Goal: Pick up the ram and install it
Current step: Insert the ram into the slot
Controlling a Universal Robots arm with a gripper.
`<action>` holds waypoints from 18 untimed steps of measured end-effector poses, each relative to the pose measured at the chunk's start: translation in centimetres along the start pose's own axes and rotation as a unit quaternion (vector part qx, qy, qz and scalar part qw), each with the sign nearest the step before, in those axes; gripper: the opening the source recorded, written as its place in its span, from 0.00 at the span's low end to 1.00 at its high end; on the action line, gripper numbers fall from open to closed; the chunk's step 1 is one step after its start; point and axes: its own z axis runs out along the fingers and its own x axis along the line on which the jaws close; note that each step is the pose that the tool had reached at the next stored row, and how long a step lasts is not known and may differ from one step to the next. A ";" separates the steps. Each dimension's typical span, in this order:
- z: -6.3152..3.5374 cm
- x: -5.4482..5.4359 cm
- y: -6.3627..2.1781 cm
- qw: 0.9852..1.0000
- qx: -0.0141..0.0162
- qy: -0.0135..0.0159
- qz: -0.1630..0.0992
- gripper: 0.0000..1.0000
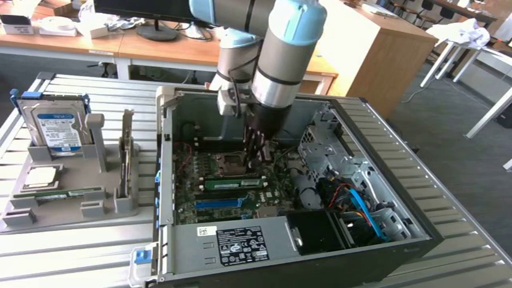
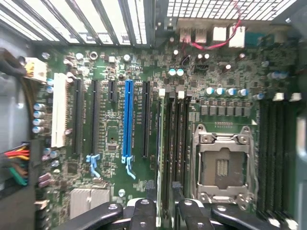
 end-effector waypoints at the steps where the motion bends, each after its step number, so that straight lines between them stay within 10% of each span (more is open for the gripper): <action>1: -0.45 0.0 0.01 1.000 0.000 0.000 0.000 0.25; 18: -6.83 0.0 0.18 1.000 0.000 0.000 0.000 0.25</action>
